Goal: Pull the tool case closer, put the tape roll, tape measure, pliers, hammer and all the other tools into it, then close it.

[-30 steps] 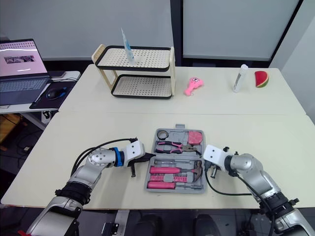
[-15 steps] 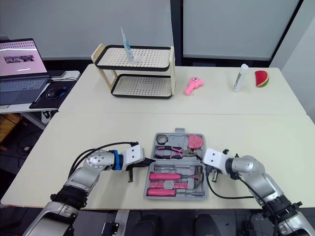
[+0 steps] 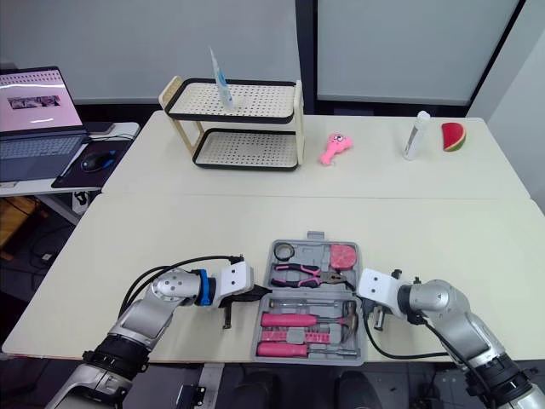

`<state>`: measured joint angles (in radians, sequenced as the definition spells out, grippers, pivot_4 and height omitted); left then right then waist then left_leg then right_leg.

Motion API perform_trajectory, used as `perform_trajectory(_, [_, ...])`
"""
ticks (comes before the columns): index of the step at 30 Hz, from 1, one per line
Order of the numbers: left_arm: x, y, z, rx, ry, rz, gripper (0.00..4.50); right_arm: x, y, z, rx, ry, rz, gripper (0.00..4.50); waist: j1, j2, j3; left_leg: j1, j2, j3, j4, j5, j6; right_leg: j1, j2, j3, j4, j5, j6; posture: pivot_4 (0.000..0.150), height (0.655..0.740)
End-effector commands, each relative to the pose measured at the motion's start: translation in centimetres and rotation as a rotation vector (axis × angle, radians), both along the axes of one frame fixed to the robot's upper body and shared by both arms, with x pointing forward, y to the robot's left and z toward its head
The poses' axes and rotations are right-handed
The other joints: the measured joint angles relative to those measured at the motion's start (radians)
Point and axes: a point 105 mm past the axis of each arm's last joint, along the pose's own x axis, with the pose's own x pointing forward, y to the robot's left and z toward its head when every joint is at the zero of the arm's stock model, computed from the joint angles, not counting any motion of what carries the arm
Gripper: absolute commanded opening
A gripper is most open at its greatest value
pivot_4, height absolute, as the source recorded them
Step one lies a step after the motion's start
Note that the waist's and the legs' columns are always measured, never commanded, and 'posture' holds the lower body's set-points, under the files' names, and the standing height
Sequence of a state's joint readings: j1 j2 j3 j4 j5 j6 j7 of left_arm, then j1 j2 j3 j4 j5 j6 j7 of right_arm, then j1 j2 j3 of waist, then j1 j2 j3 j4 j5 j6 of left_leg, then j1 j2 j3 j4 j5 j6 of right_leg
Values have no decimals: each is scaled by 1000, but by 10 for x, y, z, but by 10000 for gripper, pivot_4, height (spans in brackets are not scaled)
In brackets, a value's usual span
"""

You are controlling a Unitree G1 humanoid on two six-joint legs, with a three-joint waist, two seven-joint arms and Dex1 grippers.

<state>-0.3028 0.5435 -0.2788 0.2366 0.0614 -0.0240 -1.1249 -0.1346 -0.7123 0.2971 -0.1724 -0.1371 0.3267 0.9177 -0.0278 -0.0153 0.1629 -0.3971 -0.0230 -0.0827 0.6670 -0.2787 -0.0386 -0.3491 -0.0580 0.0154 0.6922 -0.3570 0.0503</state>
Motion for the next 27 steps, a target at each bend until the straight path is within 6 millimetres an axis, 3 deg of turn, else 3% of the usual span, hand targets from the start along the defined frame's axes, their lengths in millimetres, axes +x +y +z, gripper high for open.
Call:
perform_trajectory(1, [-10, -25, 9, -57, -23, -94, 0, -6, 22, 12, 61, -25, 87, 85, 0, 0, 0, 0, 0, 0, 0, 0, 0, 0, 0, 0, 0, 0, 0, 1500, 7290])
perform_trajectory(27, [1, -26, 8, -47, -58, -64, 0, 7, 23, 16, 61, -71, 53, 85, 2, 0, 0, 0, 0, 0, 1, 0, 0, 0, 0, 0, 1, 0, 0, 1500, 7290])
